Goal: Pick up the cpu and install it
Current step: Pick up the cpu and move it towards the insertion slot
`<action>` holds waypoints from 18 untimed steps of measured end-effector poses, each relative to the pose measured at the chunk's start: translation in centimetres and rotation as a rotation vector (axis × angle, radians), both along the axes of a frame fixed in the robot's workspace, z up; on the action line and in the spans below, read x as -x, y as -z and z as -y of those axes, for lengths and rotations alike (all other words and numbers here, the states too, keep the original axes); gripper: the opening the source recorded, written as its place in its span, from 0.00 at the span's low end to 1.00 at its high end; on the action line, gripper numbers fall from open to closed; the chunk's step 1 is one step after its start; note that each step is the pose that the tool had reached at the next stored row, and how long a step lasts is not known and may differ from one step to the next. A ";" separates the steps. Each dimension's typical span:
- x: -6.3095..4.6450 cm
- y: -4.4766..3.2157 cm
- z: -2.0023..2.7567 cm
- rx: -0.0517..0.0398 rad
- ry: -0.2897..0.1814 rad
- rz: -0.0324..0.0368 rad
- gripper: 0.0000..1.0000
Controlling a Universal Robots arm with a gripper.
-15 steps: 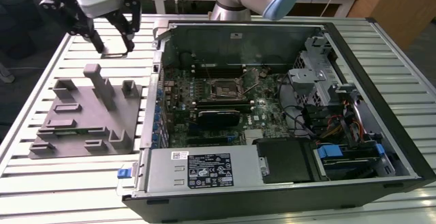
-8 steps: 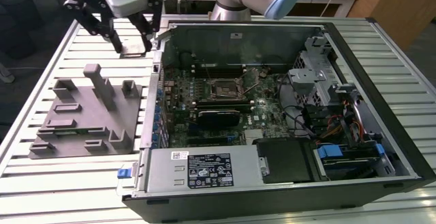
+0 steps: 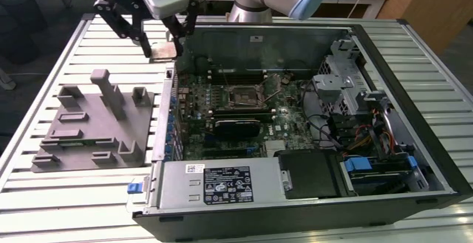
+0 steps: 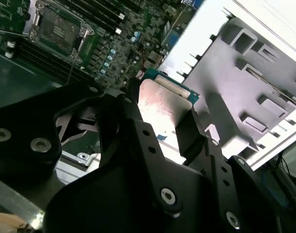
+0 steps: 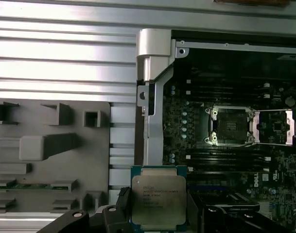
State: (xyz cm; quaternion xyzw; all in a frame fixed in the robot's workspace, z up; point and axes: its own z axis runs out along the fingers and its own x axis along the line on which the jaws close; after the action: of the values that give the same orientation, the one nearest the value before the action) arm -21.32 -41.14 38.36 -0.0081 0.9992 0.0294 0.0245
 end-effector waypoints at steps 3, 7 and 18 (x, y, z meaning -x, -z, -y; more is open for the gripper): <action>-0.5 0.03 0.00 0.0000 0.000 0.0000 0.54; -1.3 0.19 0.00 0.0000 0.000 0.0000 0.54; -4.4 0.86 0.04 0.0000 0.000 0.0000 0.54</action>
State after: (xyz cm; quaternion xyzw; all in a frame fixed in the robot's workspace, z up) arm -16.93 -41.18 37.50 -0.0080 0.9992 0.0294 0.0245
